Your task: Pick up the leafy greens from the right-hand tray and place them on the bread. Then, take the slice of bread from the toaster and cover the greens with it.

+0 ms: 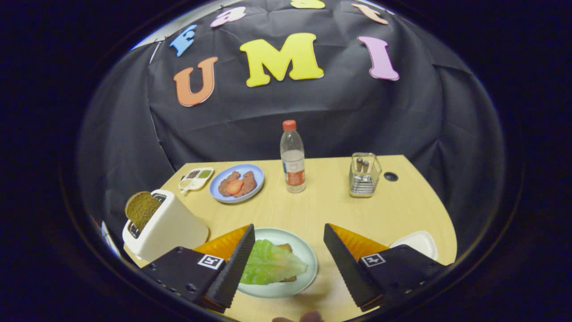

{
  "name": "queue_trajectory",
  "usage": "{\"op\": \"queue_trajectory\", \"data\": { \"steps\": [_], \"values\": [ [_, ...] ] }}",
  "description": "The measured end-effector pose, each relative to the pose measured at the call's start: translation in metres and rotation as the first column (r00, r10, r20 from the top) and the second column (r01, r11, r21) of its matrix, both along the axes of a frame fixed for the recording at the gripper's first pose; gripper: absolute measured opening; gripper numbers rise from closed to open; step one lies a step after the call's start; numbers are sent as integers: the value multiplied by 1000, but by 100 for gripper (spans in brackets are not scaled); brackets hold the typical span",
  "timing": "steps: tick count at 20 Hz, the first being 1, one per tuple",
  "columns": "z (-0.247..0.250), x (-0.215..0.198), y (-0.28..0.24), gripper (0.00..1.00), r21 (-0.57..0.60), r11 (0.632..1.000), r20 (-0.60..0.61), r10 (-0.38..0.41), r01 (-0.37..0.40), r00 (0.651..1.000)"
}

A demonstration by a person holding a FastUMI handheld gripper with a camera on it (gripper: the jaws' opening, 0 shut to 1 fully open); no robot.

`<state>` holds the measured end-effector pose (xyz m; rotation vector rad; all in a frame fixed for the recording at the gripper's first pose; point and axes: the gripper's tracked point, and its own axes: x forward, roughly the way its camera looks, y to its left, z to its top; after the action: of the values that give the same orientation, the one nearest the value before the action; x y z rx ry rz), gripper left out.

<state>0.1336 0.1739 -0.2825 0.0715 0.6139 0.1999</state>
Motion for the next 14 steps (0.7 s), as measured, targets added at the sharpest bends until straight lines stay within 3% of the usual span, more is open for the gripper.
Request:
{"op": "queue_trajectory", "data": {
  "steps": [7, 14],
  "values": [
    [91, -33, 15, 96, -30, 998, 164, -47, 52, 985],
    [136, -81, 120, 96, 26, 1000, 204, -6, 0, 979]
  ]
}}
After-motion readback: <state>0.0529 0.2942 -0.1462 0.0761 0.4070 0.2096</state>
